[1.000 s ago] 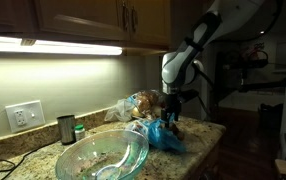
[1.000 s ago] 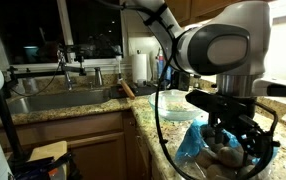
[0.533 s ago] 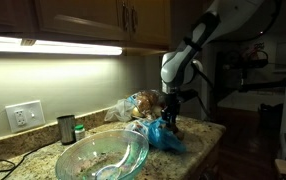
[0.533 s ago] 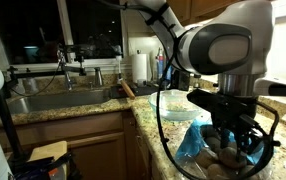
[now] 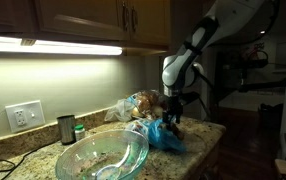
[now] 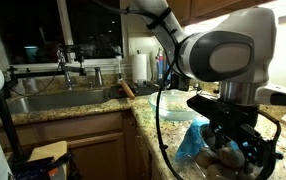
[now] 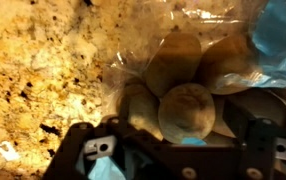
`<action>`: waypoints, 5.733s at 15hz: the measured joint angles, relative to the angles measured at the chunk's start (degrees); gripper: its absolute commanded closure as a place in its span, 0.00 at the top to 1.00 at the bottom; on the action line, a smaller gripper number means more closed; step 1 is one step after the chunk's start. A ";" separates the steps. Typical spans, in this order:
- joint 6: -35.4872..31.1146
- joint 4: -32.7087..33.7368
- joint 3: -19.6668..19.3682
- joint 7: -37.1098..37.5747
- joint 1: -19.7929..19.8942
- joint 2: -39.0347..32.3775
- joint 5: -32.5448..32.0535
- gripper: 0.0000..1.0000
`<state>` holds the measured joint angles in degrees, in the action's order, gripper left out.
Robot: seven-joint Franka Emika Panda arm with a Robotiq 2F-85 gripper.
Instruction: Put the brown object in the colourless
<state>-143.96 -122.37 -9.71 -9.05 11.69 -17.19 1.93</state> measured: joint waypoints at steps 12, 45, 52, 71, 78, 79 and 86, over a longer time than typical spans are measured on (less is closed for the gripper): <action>-0.08 0.10 1.02 -2.15 0.30 -0.15 0.82 0.28; 6.45 -6.57 6.50 -2.47 -6.87 19.27 -3.24 0.28; 6.30 -3.39 8.46 -2.93 -9.34 16.40 -2.99 0.28; 6.24 7.86 11.85 -17.35 -9.23 0.92 0.62 0.28; 6.24 9.20 14.83 -19.32 -9.37 0.29 0.66 0.61; 6.24 9.41 15.26 -19.44 -9.41 0.24 0.66 0.79; 6.24 9.76 15.92 -19.62 -9.33 -0.64 0.65 1.00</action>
<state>-137.72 -112.60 6.21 -28.66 2.37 -17.83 2.59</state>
